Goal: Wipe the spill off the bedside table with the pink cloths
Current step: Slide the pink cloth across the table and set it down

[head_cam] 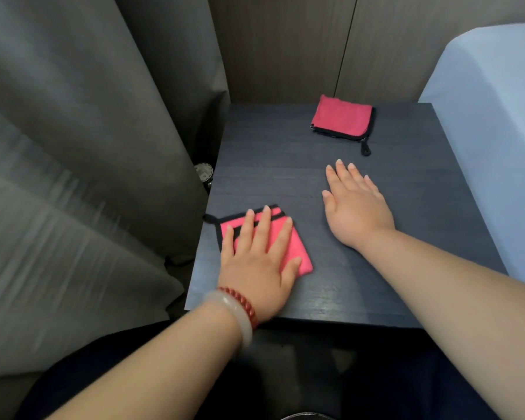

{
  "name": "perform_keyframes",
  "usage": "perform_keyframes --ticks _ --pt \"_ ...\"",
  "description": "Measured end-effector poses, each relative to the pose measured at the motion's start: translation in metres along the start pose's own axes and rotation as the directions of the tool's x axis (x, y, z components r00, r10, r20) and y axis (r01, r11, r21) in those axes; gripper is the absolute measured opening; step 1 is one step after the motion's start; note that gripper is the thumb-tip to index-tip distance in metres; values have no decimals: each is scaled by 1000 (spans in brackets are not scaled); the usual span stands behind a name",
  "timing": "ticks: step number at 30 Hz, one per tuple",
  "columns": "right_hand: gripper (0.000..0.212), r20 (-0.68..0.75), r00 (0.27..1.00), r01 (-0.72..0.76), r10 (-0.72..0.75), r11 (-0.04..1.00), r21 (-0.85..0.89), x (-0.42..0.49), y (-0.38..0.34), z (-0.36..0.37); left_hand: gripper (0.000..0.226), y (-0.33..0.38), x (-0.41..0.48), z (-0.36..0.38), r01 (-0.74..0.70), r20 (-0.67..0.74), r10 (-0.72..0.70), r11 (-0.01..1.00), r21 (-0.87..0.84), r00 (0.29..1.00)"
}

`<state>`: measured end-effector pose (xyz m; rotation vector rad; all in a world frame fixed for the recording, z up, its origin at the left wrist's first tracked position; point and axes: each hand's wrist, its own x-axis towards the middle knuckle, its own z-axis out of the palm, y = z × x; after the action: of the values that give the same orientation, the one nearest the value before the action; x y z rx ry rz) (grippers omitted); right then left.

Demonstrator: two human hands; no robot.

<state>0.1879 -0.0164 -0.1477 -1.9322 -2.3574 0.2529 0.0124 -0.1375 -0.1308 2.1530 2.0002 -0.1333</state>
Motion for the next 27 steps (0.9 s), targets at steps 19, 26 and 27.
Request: perform_keyframes --ticks 19,26,27 --pt "54 -16 1000 -3 4 1000 15 -1 -1 0 67 8 -45 17 -104 -1 104 994 -32 995" --pt "54 -15 1000 8 -8 1000 15 0 -1 0 62 -49 6 -3 212 64 -208 975 -71 976" --pt "54 -16 1000 6 -6 1000 18 0 -1 0 63 -45 4 -2 223 63 -219 973 -59 974"
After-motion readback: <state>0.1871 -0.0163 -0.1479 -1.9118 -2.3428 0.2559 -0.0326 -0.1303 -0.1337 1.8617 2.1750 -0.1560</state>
